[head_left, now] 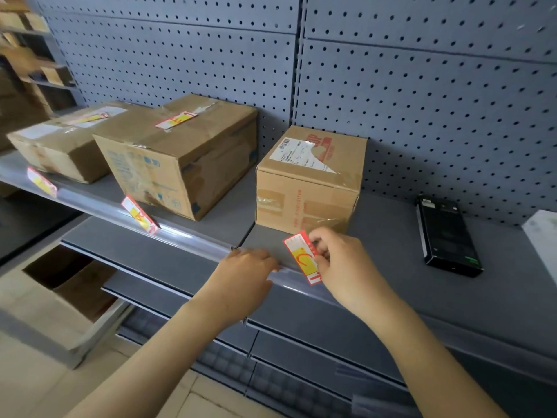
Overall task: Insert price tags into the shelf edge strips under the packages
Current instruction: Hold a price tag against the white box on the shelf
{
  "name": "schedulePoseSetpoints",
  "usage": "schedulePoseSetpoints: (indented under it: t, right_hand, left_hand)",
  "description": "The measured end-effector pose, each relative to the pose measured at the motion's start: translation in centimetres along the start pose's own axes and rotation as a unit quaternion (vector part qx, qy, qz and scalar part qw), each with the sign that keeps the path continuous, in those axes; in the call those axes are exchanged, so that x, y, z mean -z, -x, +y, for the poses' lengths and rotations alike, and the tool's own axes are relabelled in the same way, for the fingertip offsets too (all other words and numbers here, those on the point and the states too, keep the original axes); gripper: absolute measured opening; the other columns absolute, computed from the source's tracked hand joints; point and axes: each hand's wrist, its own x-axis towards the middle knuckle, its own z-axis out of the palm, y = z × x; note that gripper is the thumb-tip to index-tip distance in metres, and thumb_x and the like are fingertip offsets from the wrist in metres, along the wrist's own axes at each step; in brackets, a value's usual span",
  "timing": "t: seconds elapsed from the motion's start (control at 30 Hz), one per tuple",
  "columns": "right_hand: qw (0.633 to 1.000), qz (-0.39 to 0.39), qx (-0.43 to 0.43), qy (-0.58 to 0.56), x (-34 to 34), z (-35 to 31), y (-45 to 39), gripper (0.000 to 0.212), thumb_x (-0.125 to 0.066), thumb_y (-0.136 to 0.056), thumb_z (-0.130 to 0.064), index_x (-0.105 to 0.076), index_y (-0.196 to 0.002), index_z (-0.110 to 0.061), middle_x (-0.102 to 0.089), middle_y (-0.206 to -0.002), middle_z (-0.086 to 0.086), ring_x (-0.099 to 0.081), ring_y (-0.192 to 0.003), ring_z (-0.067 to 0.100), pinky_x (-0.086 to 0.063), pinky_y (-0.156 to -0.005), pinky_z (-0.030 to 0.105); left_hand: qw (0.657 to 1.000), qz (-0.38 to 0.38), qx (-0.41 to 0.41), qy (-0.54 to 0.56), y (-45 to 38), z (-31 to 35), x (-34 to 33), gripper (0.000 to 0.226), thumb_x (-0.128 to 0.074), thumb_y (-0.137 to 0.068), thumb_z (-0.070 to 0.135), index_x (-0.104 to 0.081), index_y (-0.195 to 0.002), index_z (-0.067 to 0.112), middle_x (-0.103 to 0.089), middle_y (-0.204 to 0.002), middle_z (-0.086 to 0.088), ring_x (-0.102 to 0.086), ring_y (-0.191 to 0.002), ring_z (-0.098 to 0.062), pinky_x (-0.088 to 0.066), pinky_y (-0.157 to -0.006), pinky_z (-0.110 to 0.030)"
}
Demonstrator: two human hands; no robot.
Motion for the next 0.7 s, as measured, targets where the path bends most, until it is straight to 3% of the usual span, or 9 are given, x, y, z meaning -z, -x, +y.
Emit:
schedulePoseSetpoints:
  t: [0.13, 0.4, 0.53, 0.7]
  right_hand:
    - [1.0, 0.011, 0.023, 0.015, -0.2, 0.1, 0.0, 0.015, -0.056, -0.089, -0.008, -0.057, -0.101, -0.016, -0.063, -0.096, 0.003, -0.062, -0.083, 0.02, -0.055, -0.071, 0.041]
    - [0.998, 0.022, 0.061, 0.012, -1.7, -1.1, 0.2, 0.025, -0.058, -0.088, -0.004, -0.055, -0.111, -0.013, -0.062, -0.105, 0.007, -0.059, -0.09, 0.023, -0.054, -0.074, 0.041]
    - [0.994, -0.012, 0.079, 0.073, -3.2, -1.2, 0.2, 0.022, -0.061, -0.087, -0.01, -0.055, -0.108, -0.011, -0.06, -0.103, 0.007, -0.056, -0.092, 0.024, -0.049, -0.071, 0.036]
    - [0.988, -0.01, 0.084, 0.127, -3.8, -1.1, 0.2, 0.023, -0.057, -0.091, -0.013, -0.058, -0.114, -0.015, -0.062, -0.106, 0.003, -0.051, -0.105, 0.022, -0.049, -0.077, 0.037]
  left_hand:
    - [1.0, 0.01, -0.015, 0.008, -0.5, -0.1, -0.6, 0.033, -0.047, -0.09, 0.018, -0.057, -0.12, 0.027, -0.059, -0.121, 0.004, -0.054, -0.112, -0.019, -0.038, -0.094, -0.03]
    - [0.999, 0.014, -0.022, 0.022, 0.1, 0.0, -0.8, 0.028, -0.051, -0.087, 0.009, -0.065, -0.11, 0.019, -0.062, -0.115, 0.0, -0.056, -0.106, -0.023, -0.041, -0.09, -0.031]
    - [0.999, 0.009, -0.031, 0.02, 0.8, -0.1, -0.8, 0.033, -0.053, -0.087, 0.01, -0.061, -0.117, 0.02, -0.058, -0.125, 0.003, -0.055, -0.109, -0.023, -0.046, -0.093, -0.034]
    - [0.999, 0.004, -0.034, 0.006, 1.4, -0.5, -0.7, 0.038, -0.05, -0.091, 0.014, -0.054, -0.127, 0.024, -0.051, -0.134, 0.006, -0.051, -0.116, -0.02, -0.04, -0.096, -0.032]
